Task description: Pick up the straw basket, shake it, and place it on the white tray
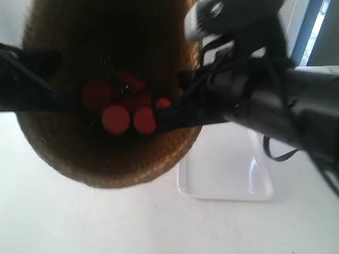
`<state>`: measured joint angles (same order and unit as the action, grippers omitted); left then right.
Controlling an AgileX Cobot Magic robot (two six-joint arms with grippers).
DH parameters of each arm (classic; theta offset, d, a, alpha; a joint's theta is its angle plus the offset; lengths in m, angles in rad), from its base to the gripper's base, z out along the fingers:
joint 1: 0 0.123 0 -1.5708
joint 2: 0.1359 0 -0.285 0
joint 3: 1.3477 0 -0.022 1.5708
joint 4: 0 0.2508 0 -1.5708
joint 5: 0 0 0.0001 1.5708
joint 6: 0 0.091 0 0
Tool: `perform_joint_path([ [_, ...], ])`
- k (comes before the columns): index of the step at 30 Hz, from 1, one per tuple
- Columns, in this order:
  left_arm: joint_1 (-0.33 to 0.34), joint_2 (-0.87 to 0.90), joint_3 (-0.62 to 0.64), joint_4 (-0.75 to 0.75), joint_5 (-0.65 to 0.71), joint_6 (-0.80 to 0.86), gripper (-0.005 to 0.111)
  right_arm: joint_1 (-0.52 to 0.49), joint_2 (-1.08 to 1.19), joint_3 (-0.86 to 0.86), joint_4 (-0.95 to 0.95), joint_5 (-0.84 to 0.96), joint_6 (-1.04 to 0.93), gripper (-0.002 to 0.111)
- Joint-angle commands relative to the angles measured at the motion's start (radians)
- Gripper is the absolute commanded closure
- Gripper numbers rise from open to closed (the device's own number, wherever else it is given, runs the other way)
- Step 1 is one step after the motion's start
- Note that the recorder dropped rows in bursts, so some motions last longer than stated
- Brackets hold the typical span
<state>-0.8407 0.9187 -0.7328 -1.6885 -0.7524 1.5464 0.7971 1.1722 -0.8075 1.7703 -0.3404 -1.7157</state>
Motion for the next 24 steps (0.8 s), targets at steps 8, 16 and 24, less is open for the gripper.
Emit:
perform_joint_path([
  [8,-0.044,0.025,0.003,-0.056,0.065,0.053,0.107,0.009,0.011,0.039,-0.026,0.003,-0.008,0.108],
  [16,-0.048,0.02,-0.011,0.011,0.013,0.054,0.107,0.025,-0.035,0.059,-0.081,-0.111,0.018,0.108],
  [24,-0.05,0.013,-0.024,-0.005,-0.012,0.056,0.107,0.058,-0.093,0.047,-0.139,-0.017,-0.015,0.108],
])
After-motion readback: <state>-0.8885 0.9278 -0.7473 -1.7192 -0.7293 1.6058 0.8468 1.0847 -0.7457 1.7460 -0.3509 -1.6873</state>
